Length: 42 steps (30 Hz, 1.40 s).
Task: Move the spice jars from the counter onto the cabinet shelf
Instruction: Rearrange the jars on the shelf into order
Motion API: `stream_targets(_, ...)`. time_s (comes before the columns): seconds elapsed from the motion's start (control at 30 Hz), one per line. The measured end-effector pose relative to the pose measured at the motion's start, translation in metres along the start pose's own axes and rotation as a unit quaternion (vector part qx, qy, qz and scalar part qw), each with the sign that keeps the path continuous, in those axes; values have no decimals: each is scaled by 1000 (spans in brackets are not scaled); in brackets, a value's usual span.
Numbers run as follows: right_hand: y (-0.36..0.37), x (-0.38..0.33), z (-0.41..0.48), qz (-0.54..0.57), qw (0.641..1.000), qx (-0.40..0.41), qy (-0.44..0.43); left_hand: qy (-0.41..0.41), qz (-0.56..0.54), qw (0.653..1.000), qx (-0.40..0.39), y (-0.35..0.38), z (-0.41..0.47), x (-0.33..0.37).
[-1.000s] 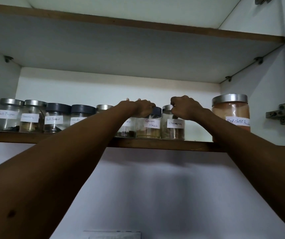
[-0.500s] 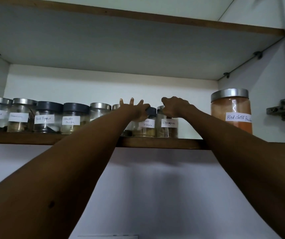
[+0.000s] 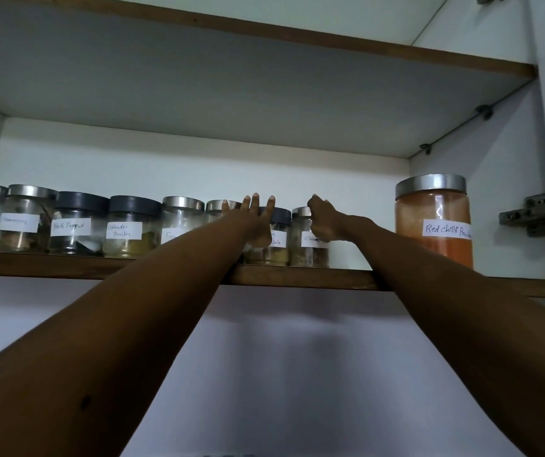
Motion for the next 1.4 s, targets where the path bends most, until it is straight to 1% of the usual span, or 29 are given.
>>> stream_targets(0.1,5,2,1,-62,998,-24,-2,2,-10,1000,22,-4,-3,1)
stream_targets(0.2,6,4,0,-94,995,-25,3,1,-8,996,94,-19,-4,-3)
stream_targets(0.27,3,3,-1,-89,996,-9,0,-2,0,986,167,-33,-8,-3)
stream_targets(0.33,-7,1,-3,-60,997,39,-7,-14,7,970,242,-46,-13,-3)
stream_targets(0.37,-12,1,-5,-52,996,69,-6,-18,4,966,260,-48,-14,-3)
stream_targets(0.43,-19,4,-10,-52,993,101,6,-14,6,969,245,-44,-13,-2)
stream_targets(0.5,-16,6,-13,-50,996,77,22,1,19,978,208,-37,-10,-2)
stream_targets(0.6,-8,7,-13,-19,999,31,36,20,26,981,193,-35,-9,-1)
stream_targets(0.73,2,11,-13,42,998,-18,47,15,12,984,175,-32,-7,-1)
stream_targets(0.87,8,12,-12,56,996,-42,51,12,-20,989,143,-27,-6,-1)
stream_targets(1.03,9,11,-10,19,998,-37,41,25,-37,992,118,-20,-5,-1)
stream_targets(1.17,4,12,-8,-23,999,-5,37,29,-40,992,112,-19,-11,2)
stream_targets(1.23,4,12,-9,-16,999,-4,40,33,-35,993,105,-19,-13,2)
stream_targets(1.3,3,10,-11,6,999,-14,45,41,-47,989,137,-29,-15,3)
stream_targets(1.33,3,10,-12,9,999,-19,48,40,-74,981,173,-41,-19,3)
stream_targets(1.4,0,11,-13,-14,998,-8,60,40,-159,952,259,-68,-38,6)
Point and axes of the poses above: each hand's wrist, its own z-axis towards the middle knuckle, its own y-axis out of the palm, x = y × z, the point moved 7 cm from there along z, towards the middle knuckle, and after that the axes turned 3 degrees about -y, right-handed, at the moved point
